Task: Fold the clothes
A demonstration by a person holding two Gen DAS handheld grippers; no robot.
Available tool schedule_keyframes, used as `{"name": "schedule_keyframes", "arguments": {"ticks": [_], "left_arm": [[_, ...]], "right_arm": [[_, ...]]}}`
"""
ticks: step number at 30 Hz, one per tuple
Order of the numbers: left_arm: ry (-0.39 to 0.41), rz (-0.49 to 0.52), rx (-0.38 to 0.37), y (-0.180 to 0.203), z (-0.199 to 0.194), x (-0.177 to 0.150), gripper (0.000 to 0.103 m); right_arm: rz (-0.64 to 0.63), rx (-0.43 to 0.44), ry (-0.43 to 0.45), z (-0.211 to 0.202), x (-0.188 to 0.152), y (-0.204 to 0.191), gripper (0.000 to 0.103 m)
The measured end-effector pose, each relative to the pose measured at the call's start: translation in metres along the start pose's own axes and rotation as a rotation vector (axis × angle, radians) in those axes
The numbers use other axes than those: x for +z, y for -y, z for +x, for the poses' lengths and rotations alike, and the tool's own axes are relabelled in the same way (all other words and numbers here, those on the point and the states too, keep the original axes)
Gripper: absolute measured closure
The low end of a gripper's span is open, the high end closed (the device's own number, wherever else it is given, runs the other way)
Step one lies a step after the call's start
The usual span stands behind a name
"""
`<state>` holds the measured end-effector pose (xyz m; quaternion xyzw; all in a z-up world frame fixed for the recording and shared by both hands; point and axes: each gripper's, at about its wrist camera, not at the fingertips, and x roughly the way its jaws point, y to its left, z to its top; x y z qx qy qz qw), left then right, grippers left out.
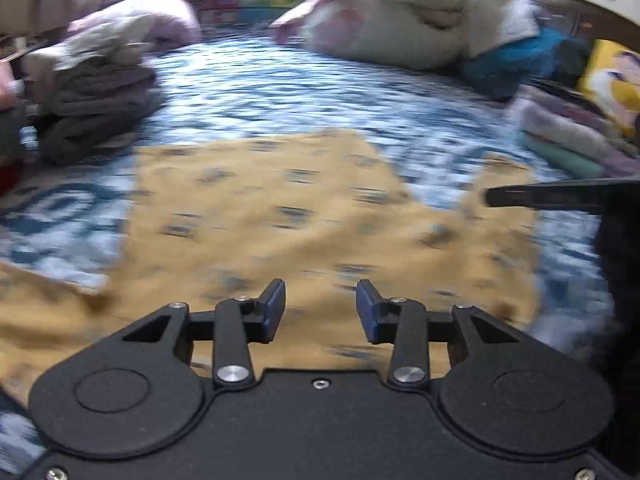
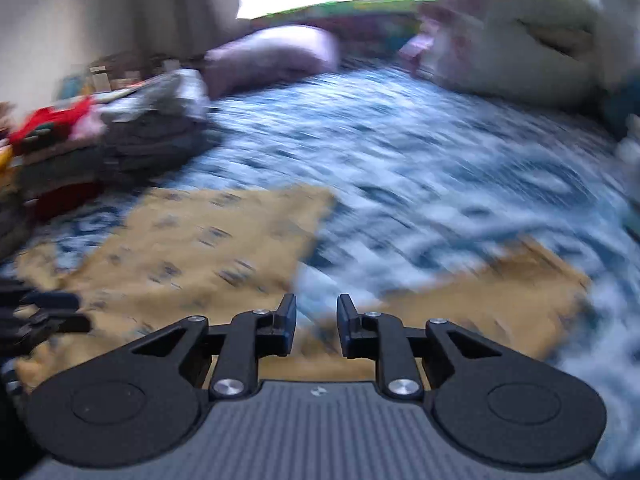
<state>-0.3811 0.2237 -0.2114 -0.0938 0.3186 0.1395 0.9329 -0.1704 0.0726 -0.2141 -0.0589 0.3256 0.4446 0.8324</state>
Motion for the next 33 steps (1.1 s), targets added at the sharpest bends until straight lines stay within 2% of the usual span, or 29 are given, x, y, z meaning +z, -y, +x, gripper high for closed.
{"name": "schedule_keyframes", "arguments": {"ticks": [2,3,6,10,15,16,18,20,23,24,25,26,27,30,31,33], "left_arm": [[0.054,0.076,-0.041,0.030,-0.003,-0.005,0.066],[0.075,0.098,-0.054,0.044,-0.002,-0.007,0.066],[0.084,0.068,-0.116,0.073,0.010,-0.009,0.067],[0.066,0.070,-0.133,0.098,0.027,-0.015,0.068],[0.098,0.139,-0.177,0.116,0.022,-0.027,0.068],[0.069,0.150,-0.169,0.118,0.028,-0.028,0.068],[-0.026,0.108,-0.172,0.112,0.042,-0.031,0.069],[0.010,0.102,-0.187,0.112,0.030,-0.023,0.068],[0.098,0.128,-0.159,0.118,0.020,-0.010,0.068],[0.096,0.105,-0.163,0.116,0.025,-0.008,0.069],[0.039,0.094,-0.170,0.114,0.038,-0.009,0.069],[-0.053,0.099,-0.173,0.113,0.054,-0.012,0.069],[-0.074,0.109,-0.173,0.112,0.059,-0.014,0.068],[-0.014,0.056,-0.192,0.100,0.032,-0.009,0.066],[0.000,0.040,-0.181,0.094,0.023,-0.007,0.058],[0.019,0.011,-0.129,0.076,0.009,-0.001,0.056]], "right_arm": [[0.099,-0.085,0.012,-0.010,-0.011,0.023,0.075],[0.173,-0.101,0.019,-0.015,-0.018,0.039,0.073],[0.415,-0.095,0.058,-0.032,-0.036,0.083,0.069],[0.578,-0.121,0.113,-0.039,-0.055,0.113,0.069],[0.768,-0.076,0.193,-0.033,-0.063,0.150,0.067],[0.812,-0.063,0.209,-0.031,-0.064,0.158,0.067],[0.889,-0.023,0.232,-0.024,-0.064,0.172,0.067],[0.922,-0.013,0.242,-0.019,-0.063,0.179,0.067],[0.885,0.012,0.206,-0.010,-0.054,0.182,0.067],[0.864,0.024,0.192,-0.007,-0.051,0.182,0.067],[0.837,0.031,0.182,-0.003,-0.048,0.181,0.067],[0.815,0.025,0.176,-0.001,-0.045,0.180,0.067],[0.804,0.022,0.173,0.000,-0.044,0.179,0.067],[0.772,0.014,0.164,0.002,-0.041,0.176,0.067],[0.774,0.015,0.165,0.002,-0.041,0.176,0.067],[0.770,0.010,0.166,0.001,-0.042,0.174,0.067]]}}
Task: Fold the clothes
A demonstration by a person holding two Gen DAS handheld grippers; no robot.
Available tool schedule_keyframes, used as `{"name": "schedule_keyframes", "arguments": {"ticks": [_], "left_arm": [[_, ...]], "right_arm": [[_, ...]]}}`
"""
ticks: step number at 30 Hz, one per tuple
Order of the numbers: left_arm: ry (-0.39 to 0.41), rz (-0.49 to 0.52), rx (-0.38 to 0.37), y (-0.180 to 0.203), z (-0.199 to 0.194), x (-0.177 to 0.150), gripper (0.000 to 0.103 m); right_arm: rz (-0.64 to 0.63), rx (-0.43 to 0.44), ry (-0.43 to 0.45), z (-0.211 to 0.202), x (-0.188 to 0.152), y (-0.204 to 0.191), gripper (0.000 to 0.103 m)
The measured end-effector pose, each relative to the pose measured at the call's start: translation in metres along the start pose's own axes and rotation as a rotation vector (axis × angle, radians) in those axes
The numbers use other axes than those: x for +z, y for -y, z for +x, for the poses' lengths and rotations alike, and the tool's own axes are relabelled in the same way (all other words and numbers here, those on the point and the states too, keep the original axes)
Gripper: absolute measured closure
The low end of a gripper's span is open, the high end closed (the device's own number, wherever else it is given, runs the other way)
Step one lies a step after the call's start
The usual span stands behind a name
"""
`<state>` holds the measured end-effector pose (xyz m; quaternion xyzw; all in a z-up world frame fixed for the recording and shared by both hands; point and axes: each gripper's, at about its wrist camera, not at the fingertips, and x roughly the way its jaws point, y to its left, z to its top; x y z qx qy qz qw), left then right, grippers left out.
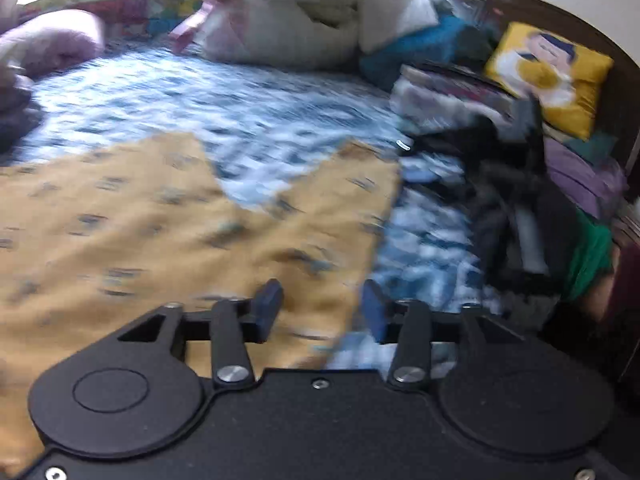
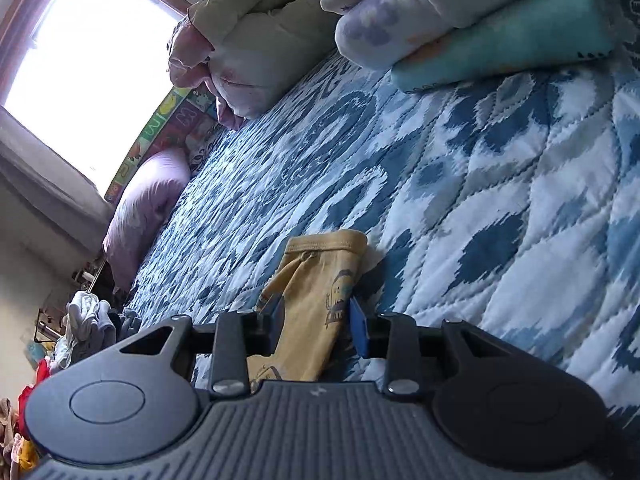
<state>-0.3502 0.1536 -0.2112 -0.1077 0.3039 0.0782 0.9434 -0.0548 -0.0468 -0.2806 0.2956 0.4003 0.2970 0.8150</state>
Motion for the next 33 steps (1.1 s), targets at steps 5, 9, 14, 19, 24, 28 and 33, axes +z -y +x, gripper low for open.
{"name": "schedule_keyframes", "arguments": {"ticks": [5,9,14,19,24,28,33], "left_arm": [[0.003,-0.234,0.158,-0.075,-0.031,0.002,0.056],[0.080,-0.475,0.225,-0.142,-0.078,-0.011,0.059],[0.165,-0.637,0.261,-0.199,-0.131,-0.015,0.070],[0.131,-0.675,0.086,-0.195,-0.129,-0.023,0.075],[-0.070,-0.823,0.061,-0.205,-0.086,-0.059,0.078],[-0.022,-0.823,0.042,-0.205,-0.099,-0.050,0.077],[-0.099,-0.772,0.004,-0.191,-0.074,-0.054,0.075]], "right_arm": [[-0.035,-0.036,0.011,-0.007,-0.004,-0.006,0.067],[-0.027,-0.042,-0.007,-0.028,-0.020,-0.010,0.060],[-0.065,0.007,-0.080,-0.050,-0.051,-0.032,0.056],[-0.071,0.018,-0.173,-0.068,-0.091,-0.050,0.055],[-0.033,0.056,-0.231,-0.076,-0.114,-0.058,0.052],[-0.044,0.076,-0.249,-0.084,-0.132,-0.067,0.052],[-0.034,0.069,-0.223,-0.085,-0.133,-0.066,0.052]]}}
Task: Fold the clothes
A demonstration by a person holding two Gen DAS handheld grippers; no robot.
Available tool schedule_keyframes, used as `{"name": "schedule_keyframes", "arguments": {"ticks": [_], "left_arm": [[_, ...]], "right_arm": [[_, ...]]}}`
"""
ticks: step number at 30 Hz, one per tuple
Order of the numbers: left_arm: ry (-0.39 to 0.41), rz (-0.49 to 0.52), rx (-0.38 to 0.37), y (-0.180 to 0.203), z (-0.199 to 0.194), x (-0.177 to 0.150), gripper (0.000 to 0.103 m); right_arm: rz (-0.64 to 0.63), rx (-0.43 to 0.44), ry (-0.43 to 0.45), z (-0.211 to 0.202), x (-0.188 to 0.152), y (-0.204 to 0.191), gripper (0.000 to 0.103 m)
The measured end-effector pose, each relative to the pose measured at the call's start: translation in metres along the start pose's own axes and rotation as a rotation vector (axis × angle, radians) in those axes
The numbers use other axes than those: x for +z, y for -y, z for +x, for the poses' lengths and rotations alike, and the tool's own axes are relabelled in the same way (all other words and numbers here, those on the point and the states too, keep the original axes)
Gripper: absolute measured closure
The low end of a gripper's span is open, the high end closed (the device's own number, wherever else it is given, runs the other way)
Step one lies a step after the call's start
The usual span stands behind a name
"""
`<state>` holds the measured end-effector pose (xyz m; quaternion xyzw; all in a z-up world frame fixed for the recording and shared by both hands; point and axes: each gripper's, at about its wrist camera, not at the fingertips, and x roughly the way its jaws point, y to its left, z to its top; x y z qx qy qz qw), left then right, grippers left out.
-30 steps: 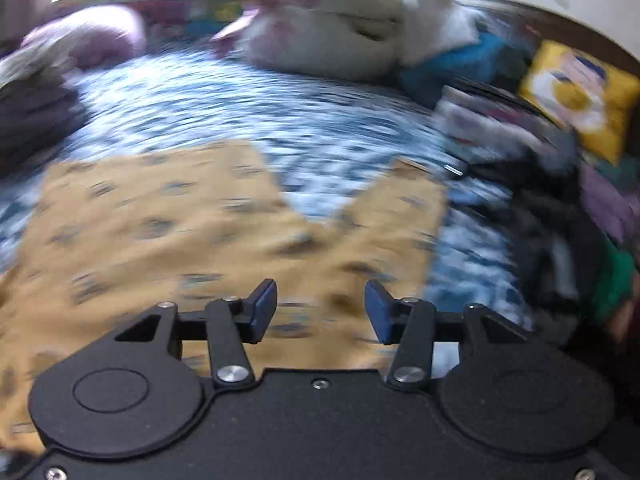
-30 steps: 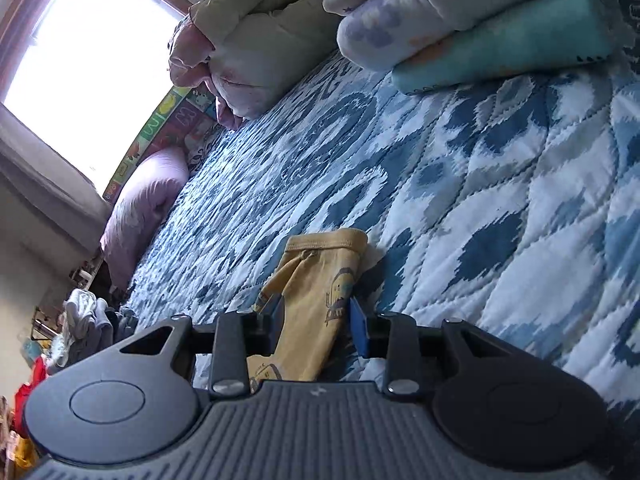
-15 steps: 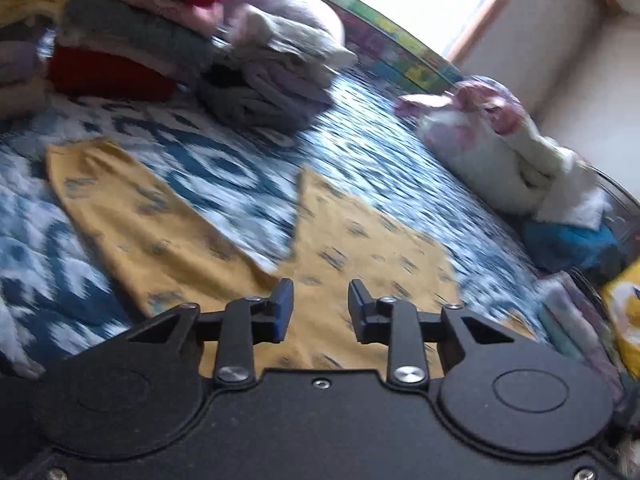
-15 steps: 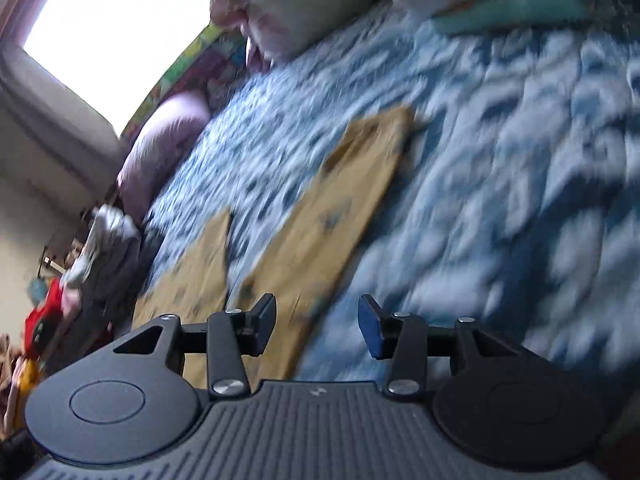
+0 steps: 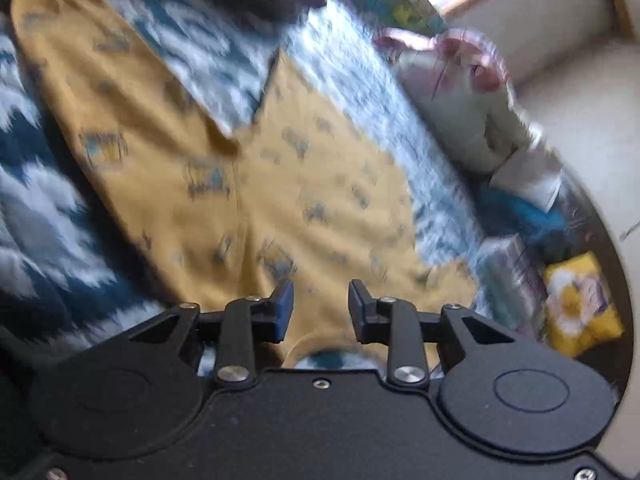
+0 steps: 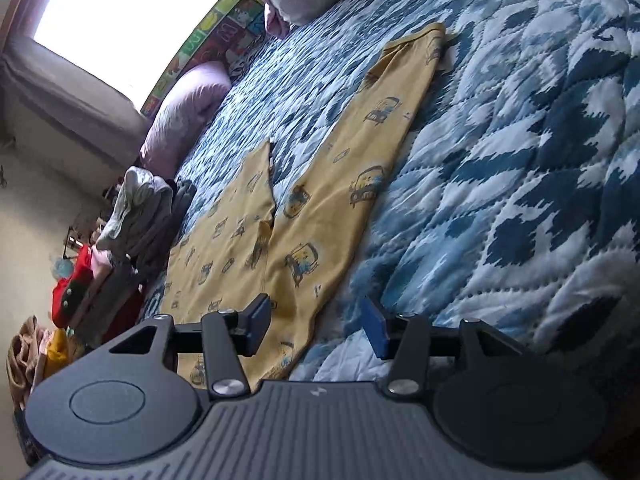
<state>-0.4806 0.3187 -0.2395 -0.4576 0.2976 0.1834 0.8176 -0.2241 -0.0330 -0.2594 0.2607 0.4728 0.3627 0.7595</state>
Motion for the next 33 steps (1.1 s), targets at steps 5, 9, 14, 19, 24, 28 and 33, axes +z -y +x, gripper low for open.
{"name": "schedule_keyframes", "arguments": {"ticks": [5,9,14,19,24,28,33], "left_arm": [[0.020,0.050,0.003,0.011,0.000,0.008,0.075],[0.055,0.206,0.036,0.038,-0.004,0.005,0.058],[0.026,0.307,0.027,0.068,0.007,0.005,0.052],[0.016,0.384,-0.008,0.106,0.023,0.015,0.051],[-0.003,0.504,0.006,0.151,0.056,0.029,0.051],[-0.022,0.591,0.043,0.188,0.093,0.049,0.052],[-0.076,0.715,0.133,0.227,0.153,0.071,0.052]], "right_arm": [[0.004,-0.010,0.012,0.004,0.000,0.004,0.052],[-0.081,-0.027,0.011,0.008,-0.006,-0.005,0.052],[-0.136,0.008,-0.018,0.014,-0.014,-0.015,0.052],[-0.144,0.055,-0.048,0.022,-0.019,-0.018,0.060],[-0.166,0.049,-0.031,0.028,-0.019,-0.021,0.072],[-0.249,0.035,-0.023,0.032,-0.021,-0.029,0.072],[-0.389,0.000,0.016,0.031,-0.030,-0.042,0.072]]}}
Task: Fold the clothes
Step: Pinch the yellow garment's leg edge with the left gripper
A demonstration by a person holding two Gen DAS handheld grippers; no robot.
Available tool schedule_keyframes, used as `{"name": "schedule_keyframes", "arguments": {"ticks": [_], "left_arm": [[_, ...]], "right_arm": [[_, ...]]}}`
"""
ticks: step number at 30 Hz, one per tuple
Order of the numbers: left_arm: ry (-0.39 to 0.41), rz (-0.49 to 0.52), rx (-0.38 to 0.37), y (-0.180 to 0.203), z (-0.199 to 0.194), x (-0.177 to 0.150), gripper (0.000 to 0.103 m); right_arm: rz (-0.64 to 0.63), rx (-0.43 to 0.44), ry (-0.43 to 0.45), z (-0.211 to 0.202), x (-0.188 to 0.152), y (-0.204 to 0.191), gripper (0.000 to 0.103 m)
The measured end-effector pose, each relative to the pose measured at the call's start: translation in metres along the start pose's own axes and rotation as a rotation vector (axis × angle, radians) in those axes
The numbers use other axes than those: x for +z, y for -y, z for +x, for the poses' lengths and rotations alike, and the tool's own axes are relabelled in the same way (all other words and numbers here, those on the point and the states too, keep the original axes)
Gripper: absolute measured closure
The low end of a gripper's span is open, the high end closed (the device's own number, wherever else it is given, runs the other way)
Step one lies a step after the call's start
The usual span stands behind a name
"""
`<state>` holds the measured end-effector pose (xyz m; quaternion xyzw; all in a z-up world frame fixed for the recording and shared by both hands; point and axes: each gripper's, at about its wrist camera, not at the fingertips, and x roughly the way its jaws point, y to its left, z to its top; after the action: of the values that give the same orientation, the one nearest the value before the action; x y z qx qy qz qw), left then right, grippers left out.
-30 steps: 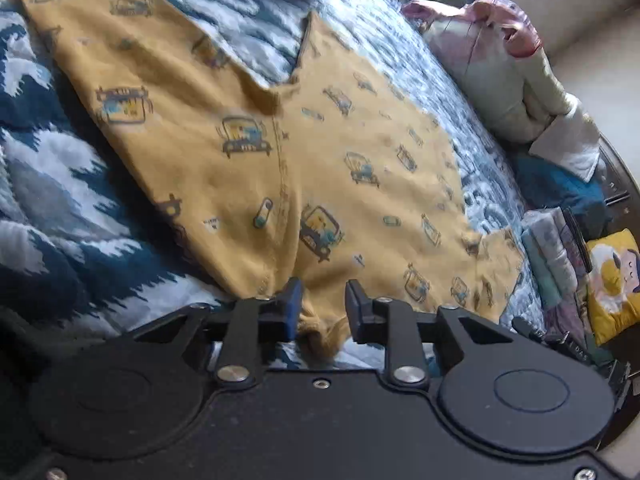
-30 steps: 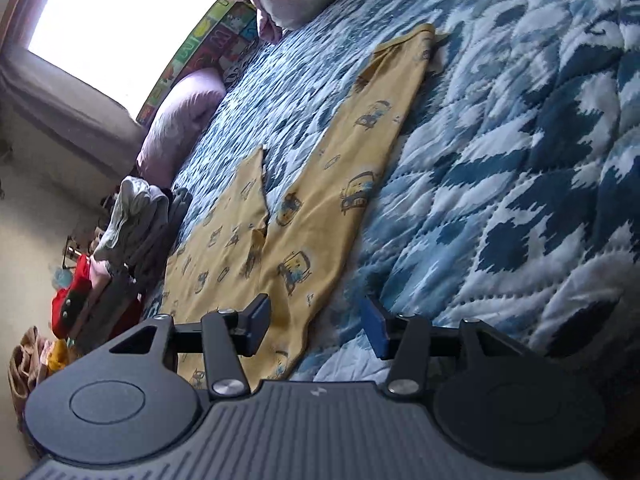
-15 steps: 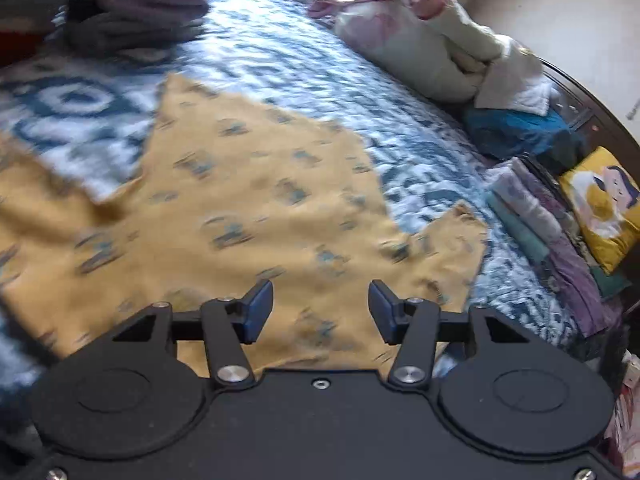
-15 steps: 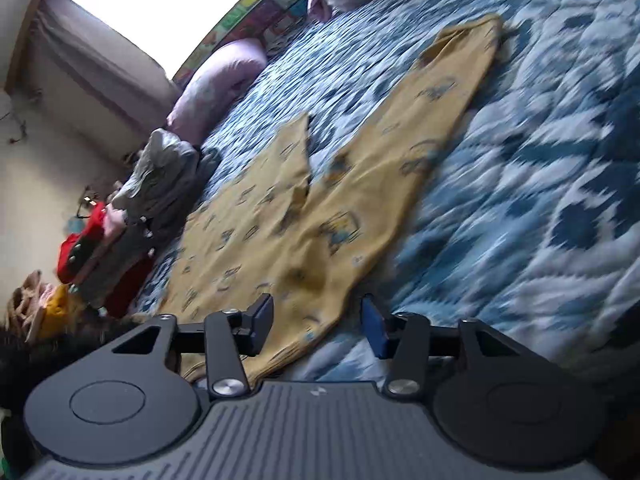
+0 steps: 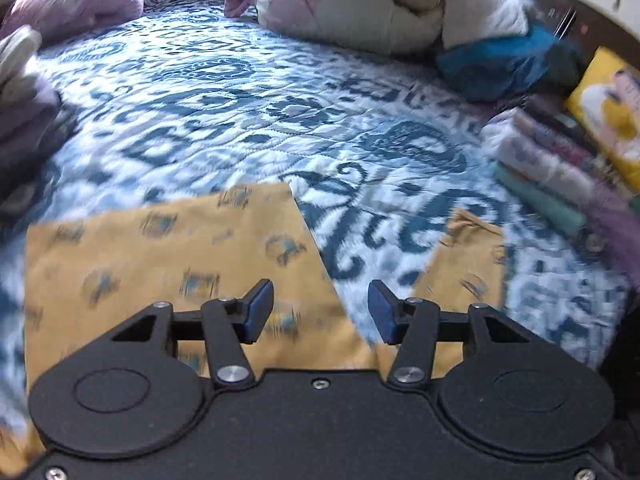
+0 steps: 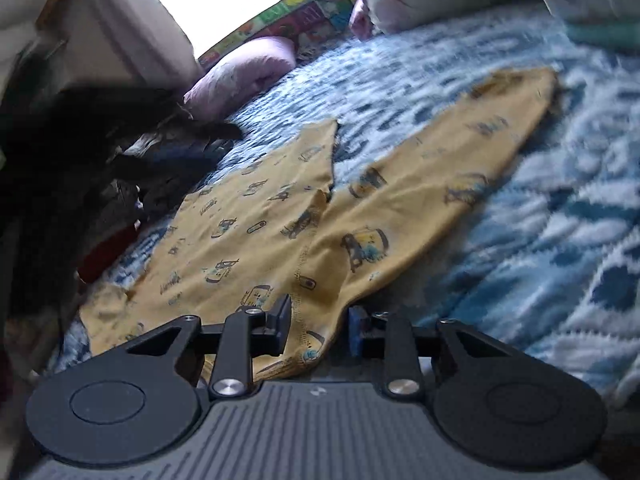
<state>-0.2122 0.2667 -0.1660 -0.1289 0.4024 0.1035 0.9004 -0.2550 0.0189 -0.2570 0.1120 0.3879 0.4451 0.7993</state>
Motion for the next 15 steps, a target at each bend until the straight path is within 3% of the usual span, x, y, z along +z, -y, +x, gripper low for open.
{"name": "schedule_keyframes", "arguments": {"ticks": [6,11,15], "left_arm": [[-0.154,0.090,0.104,0.017,0.061,0.031,0.052],[-0.224,0.210,0.209,0.039,0.089,0.039,0.053],[-0.267,0.251,0.294,0.050,0.110,0.039,0.069]], "right_arm": [[-0.014,0.012,-0.013,0.007,0.003,0.004,0.076],[0.014,0.017,-0.011,0.007,0.006,0.009,0.080],[0.025,0.021,-0.011,0.009,0.007,0.009,0.080]]}}
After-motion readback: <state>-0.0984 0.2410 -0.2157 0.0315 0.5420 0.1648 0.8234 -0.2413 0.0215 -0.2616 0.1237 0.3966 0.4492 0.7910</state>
